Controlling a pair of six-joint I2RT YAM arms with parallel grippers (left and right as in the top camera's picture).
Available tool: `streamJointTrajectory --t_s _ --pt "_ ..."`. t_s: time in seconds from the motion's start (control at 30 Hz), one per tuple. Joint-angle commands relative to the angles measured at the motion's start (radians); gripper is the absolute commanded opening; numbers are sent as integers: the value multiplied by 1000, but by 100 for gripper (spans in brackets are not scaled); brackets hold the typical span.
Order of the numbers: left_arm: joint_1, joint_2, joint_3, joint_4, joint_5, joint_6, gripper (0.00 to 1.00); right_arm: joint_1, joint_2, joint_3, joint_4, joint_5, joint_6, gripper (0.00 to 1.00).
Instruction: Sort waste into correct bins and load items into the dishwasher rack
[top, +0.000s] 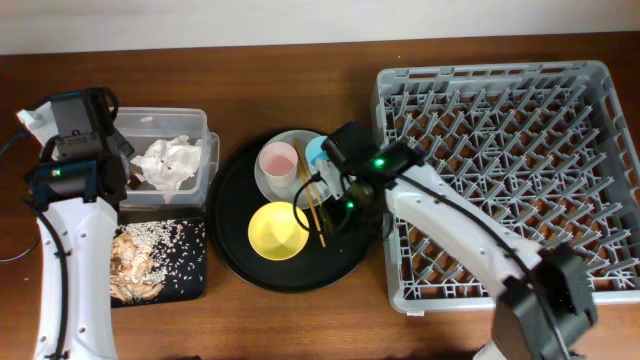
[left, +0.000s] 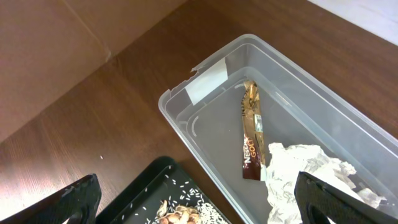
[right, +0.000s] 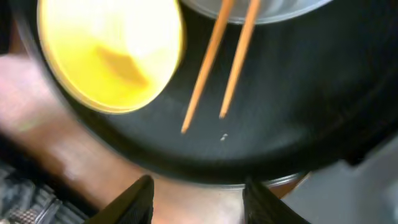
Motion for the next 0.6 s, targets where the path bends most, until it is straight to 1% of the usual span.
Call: streamJointTrajectory --t_s 0.0,0.13,0.2,0.27,0.3,0.37,0.4,0.43,0.5,0.57 --pt "4 -10 10 0 -14 9 99 8 86 12 51 89 8 48" --pt "4 -10 10 0 -14 9 99 9 160 12 127 97 8 48" --pt "4 -10 10 0 -14 9 99 9 160 11 138 95 9 48" --pt "4 -10 10 0 -14 9 99 18 160 -38 209 93 16 45" --pt "4 -10 10 0 -14 9 99 22 160 -68 252 100 16 42" --pt "4 -10 10 0 -14 9 99 22 160 -80 266 100 16 35" --pt "4 -10 10 0 -14 9 99 22 160 -81 267 102 16 36" --pt "4 -10 10 0 -14 9 99 22 160 -81 272 108 16 33" --pt "4 -10 10 0 -14 9 99 22 160 -85 283 108 17 23" --pt "4 -10 10 0 -14 9 99 22 160 -132 324 108 35 23"
